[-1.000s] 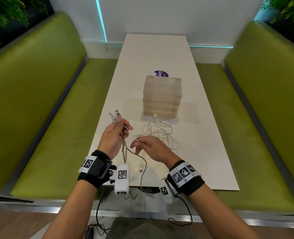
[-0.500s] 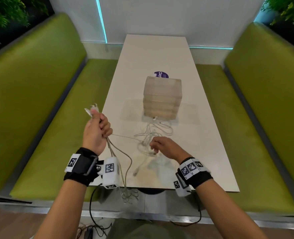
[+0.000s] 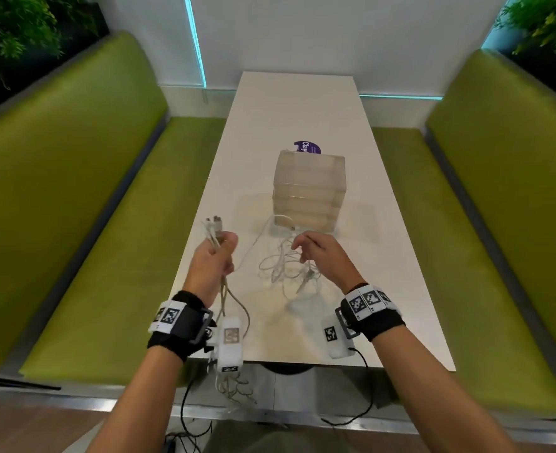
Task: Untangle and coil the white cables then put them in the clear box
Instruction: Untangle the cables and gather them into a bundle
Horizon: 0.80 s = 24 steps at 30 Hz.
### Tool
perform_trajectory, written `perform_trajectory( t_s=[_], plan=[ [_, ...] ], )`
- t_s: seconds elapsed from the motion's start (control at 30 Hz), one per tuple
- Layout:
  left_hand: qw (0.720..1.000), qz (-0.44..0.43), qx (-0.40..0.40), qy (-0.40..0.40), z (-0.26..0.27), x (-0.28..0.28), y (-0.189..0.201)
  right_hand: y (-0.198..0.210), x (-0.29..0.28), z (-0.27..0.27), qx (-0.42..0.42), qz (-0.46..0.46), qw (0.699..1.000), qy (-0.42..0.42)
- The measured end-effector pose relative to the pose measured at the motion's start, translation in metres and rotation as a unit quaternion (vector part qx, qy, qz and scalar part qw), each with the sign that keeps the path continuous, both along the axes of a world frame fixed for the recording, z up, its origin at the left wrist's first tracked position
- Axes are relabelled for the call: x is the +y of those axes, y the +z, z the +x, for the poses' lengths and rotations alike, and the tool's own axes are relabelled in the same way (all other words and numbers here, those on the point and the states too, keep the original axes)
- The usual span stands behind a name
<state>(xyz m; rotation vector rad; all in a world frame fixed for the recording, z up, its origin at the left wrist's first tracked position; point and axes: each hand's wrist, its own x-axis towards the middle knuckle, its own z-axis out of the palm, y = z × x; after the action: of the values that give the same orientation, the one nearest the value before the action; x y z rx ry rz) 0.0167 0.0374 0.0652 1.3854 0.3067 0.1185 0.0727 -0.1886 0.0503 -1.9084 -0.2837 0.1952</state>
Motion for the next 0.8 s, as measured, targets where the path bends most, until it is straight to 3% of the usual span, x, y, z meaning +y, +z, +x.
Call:
perform_trajectory(
  t_s=[0.1,0.2,0.4,0.53,0.67,0.8],
  plan=[
    [0.999,0.000,0.013,-0.042,0.000,-0.018,-0.005,0.005,0.007,-0.001,-0.007,0.025,0.999,0.019],
    [0.996,-0.040,0.020,-0.077,0.001,-0.030,0.001,0.007,0.010,-0.005,-0.007,-0.027,0.998,0.058],
    [0.992,0.036,0.011,-0.121,0.004,-0.053,0.007,0.003,0.027,-0.014,-0.032,-0.110,0.984,0.136],
    [0.995,0.079,-0.002,-0.054,0.005,-0.057,0.014,0.002,0.029,-0.011,-0.028,-0.119,0.984,0.131],
    [0.999,0.002,-0.028,0.039,0.010,-0.037,0.021,-0.014,0.010,0.005,-0.053,-0.203,0.971,0.116],
    [0.997,-0.005,-0.064,0.043,0.007,-0.019,0.028,-0.017,0.005,0.018,-0.063,-0.210,0.970,0.108]
  ],
)
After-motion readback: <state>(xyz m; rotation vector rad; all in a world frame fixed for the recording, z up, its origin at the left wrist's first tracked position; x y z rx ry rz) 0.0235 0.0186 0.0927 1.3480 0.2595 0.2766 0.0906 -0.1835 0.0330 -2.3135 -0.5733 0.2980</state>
